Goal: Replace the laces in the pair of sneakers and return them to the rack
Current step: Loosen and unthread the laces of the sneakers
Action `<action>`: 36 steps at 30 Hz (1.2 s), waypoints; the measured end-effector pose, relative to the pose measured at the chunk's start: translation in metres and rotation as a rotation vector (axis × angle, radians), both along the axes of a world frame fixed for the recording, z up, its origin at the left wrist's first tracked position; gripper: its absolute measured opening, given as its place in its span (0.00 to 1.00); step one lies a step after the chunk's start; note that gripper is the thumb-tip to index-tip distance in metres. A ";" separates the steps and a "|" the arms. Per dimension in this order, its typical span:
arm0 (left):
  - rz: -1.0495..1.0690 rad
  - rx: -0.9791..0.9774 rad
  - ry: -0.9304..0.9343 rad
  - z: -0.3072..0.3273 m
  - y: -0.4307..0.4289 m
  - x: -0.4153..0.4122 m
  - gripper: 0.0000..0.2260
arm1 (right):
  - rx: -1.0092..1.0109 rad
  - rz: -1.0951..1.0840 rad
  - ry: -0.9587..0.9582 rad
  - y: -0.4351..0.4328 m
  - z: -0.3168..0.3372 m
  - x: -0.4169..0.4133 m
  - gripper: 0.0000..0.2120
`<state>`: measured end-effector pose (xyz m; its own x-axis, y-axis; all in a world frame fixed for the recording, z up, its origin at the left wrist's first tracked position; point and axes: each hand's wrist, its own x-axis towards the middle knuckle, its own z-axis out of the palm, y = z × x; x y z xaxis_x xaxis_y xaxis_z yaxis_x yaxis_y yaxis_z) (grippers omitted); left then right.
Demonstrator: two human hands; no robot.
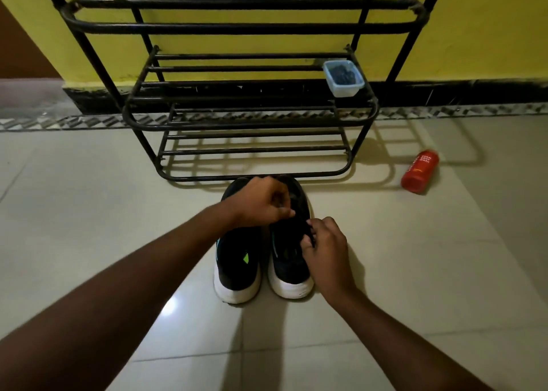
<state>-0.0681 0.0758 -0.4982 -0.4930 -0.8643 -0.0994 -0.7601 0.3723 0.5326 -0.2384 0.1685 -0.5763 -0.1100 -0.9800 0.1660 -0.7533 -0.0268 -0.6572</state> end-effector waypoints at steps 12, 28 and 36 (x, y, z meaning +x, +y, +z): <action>0.354 0.115 0.401 -0.022 0.010 -0.002 0.04 | -0.028 -0.036 -0.046 0.000 -0.008 0.004 0.13; 0.611 0.477 0.888 0.003 0.014 -0.010 0.12 | -0.029 -0.044 -0.013 0.002 -0.006 0.004 0.13; -0.125 -0.119 -0.124 -0.011 0.002 0.005 0.08 | -0.015 -0.024 -0.001 0.001 -0.006 0.005 0.13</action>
